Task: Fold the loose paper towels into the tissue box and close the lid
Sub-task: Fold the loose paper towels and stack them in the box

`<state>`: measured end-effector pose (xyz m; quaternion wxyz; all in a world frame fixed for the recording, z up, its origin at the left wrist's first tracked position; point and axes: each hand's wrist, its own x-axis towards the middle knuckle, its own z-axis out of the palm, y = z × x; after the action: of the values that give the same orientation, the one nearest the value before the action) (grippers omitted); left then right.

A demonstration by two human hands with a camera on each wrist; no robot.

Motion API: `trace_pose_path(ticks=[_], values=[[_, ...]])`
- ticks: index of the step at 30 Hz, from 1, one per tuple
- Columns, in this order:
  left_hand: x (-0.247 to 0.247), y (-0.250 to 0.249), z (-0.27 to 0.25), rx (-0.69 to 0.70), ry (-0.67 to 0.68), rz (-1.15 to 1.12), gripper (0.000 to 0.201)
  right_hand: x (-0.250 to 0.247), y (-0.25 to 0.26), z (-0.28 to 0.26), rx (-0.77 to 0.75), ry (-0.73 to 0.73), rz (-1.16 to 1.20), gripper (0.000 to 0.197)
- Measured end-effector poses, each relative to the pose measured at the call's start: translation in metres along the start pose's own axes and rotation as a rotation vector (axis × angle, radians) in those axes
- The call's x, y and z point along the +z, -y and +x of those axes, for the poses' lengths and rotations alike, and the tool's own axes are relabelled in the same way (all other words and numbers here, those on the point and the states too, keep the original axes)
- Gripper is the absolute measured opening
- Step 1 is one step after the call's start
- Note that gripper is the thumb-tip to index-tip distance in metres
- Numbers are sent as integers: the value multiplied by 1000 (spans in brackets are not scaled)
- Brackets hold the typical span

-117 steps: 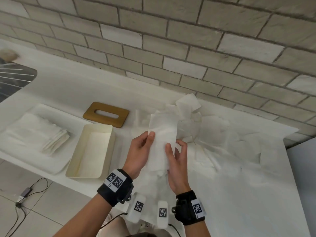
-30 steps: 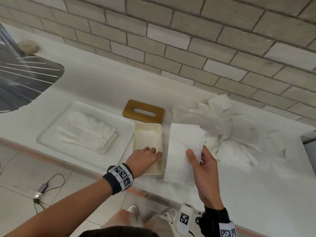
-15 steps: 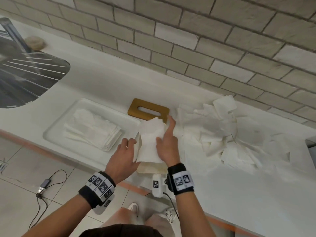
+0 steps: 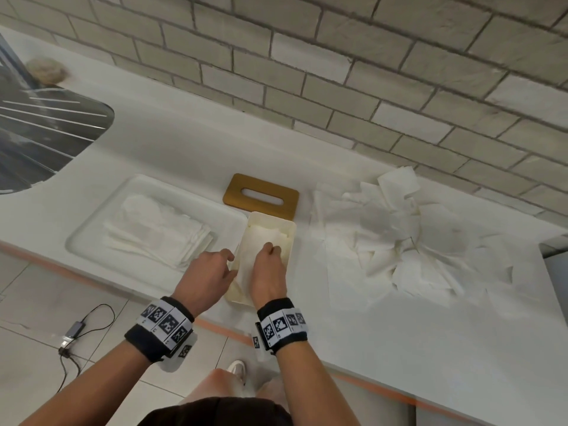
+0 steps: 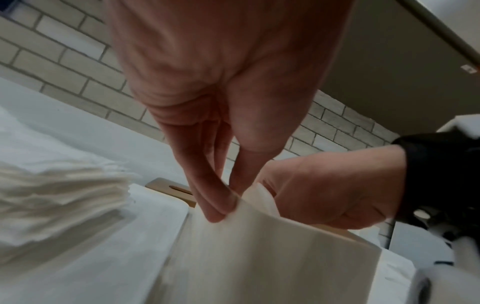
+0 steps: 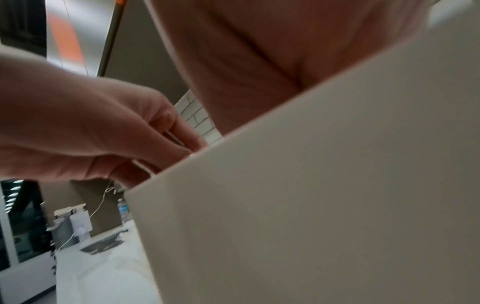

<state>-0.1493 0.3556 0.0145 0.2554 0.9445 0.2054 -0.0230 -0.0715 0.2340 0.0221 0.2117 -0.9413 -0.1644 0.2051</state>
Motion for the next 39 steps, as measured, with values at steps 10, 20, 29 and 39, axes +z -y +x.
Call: trace_pose_path(ticks=[10, 20, 29, 39], values=[[-18, -30, -12, 71, -183, 73, 41, -88, -83, -4, 21, -314, 89, 27], [34, -151, -14, 422, 2, -82, 22, -69, -254, 25, 443, -192, -125, 66], [156, -212, 15, 421, 171, 58, 124, -123, -268, 11, 307, -58, 780, 34], [112, -236, 34, 312, -377, -604, 43, -185, -311, 56, 161, -598, 290, 43]])
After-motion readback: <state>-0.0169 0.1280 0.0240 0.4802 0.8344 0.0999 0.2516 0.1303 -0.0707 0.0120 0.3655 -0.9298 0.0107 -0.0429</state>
